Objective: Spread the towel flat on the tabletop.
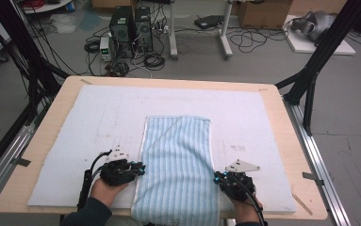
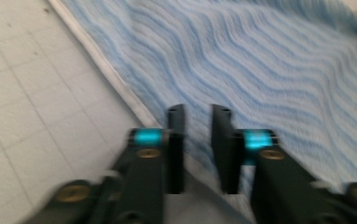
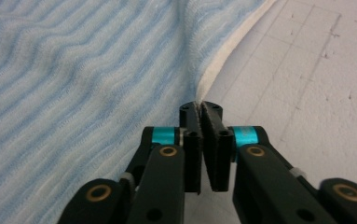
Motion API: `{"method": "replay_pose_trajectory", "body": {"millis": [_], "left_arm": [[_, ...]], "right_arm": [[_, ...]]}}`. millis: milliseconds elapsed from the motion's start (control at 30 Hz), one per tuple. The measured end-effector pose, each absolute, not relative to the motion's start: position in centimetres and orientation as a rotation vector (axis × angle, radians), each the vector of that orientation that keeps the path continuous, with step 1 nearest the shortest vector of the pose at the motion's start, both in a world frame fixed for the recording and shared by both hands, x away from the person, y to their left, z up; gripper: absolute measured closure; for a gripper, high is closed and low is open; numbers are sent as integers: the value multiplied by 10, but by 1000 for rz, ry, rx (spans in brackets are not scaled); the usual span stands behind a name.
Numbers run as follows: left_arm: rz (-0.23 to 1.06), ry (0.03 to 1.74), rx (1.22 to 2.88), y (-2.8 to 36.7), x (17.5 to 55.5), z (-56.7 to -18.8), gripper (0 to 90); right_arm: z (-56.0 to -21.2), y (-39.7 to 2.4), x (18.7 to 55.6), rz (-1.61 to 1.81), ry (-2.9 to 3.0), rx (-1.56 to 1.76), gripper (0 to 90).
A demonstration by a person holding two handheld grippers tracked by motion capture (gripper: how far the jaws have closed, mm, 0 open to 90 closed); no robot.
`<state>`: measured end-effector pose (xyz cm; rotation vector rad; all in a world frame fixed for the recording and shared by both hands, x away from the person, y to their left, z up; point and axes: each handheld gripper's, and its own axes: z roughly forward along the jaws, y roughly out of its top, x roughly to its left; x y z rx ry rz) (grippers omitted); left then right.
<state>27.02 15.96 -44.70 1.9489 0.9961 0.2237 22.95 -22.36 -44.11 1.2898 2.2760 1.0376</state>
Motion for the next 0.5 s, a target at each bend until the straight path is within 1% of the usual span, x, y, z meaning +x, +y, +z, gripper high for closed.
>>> {"method": "replay_pose_trajectory", "body": {"millis": [33, 67, 100, 133, 167, 200, 267, 300, 400, 500], "left_arm": [[238, 986, 1938, 160, 272, -446, 651], [253, 982, 1928, 161, 274, -445, 598], [264, 973, 1918, 163, 277, -443, 556], [278, 958, 1909, 164, 279, -442, 538], [303, 938, 1900, 165, 283, -440, 506], [337, 911, 1891, 166, 286, -438, 463], [407, 829, 1880, 168, 292, -435, 421], [417, 815, 1887, 167, 295, -433, 423], [433, 812, 1868, 164, 306, -426, 375], [435, 839, 1821, 161, 317, -419, 275]], "right_arm": [[-440, -224, 231, 1043, 2262, 1298, 707], [-439, -224, 233, 1056, 2250, 1300, 664], [-437, -225, 235, 1072, 2238, 1307, 645], [-434, -225, 237, 1085, 2222, 1301, 614], [-432, -225, 239, 1089, 2214, 1295, 595], [-429, -226, 242, 1093, 2205, 1291, 557], [-424, -227, 249, 1108, 2182, 1285, 447], [-422, -228, 253, 1123, 2169, 1273, 393], [-415, -229, 266, 1151, 2171, 1233, 314], [-409, -231, 281, 1152, 2182, 1208, 271]]}}
